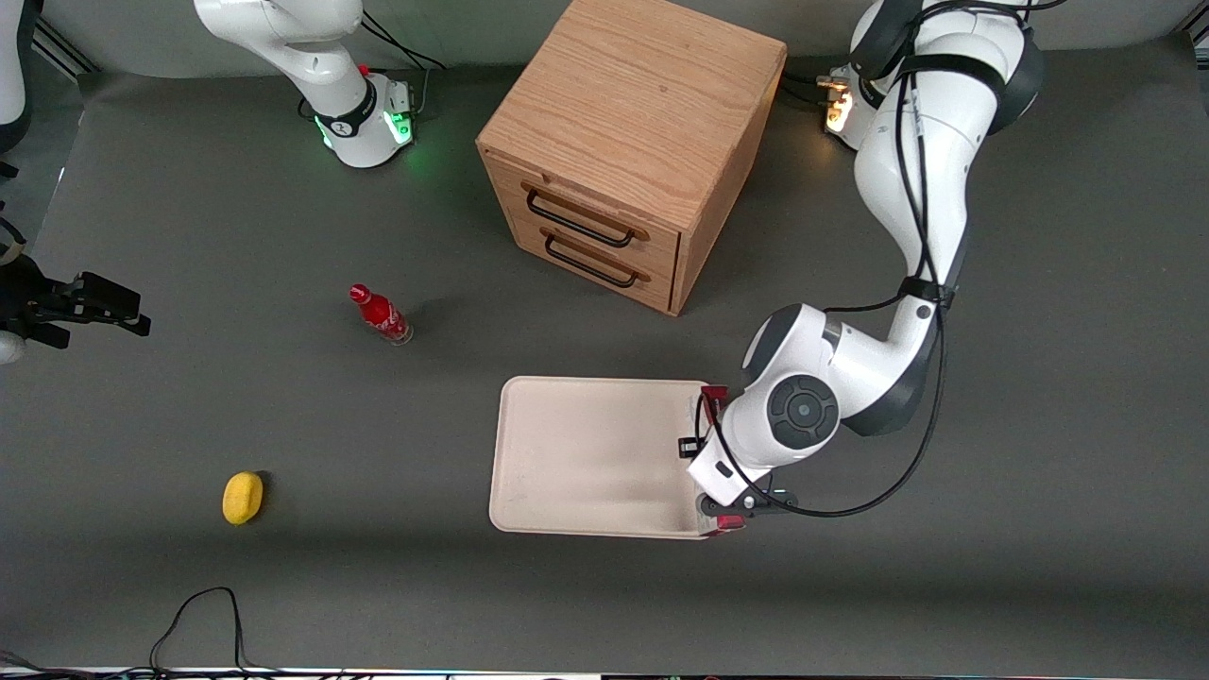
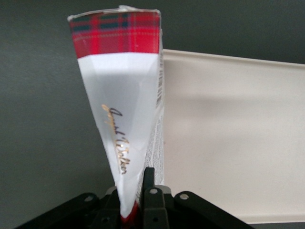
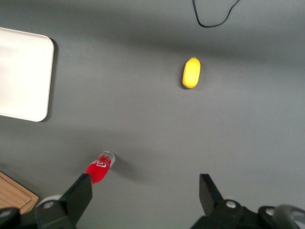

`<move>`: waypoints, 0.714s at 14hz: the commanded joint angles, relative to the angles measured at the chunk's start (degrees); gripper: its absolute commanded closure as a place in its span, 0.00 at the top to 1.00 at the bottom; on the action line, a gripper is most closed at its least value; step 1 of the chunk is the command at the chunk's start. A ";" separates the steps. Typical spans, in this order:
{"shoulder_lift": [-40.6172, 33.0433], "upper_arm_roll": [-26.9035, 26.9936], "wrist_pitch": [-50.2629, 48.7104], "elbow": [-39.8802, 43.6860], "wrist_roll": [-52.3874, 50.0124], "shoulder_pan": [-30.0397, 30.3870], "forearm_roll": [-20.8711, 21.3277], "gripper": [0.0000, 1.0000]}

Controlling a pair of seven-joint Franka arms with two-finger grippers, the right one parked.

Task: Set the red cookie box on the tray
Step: 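Carry the held box over the white tray with the left gripper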

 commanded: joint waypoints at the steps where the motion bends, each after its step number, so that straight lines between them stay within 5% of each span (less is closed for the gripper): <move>1: 2.43 0.65 1.78 2.48 -1.18 -1.51 1.16 0.00; 8: 3.49 0.65 2.59 1.42 -1.09 -2.04 5.39 0.00; 9: 3.49 0.65 2.59 1.42 -1.10 -2.13 5.30 0.40; 10: 3.32 0.65 2.41 1.42 -1.10 -2.22 5.47 0.98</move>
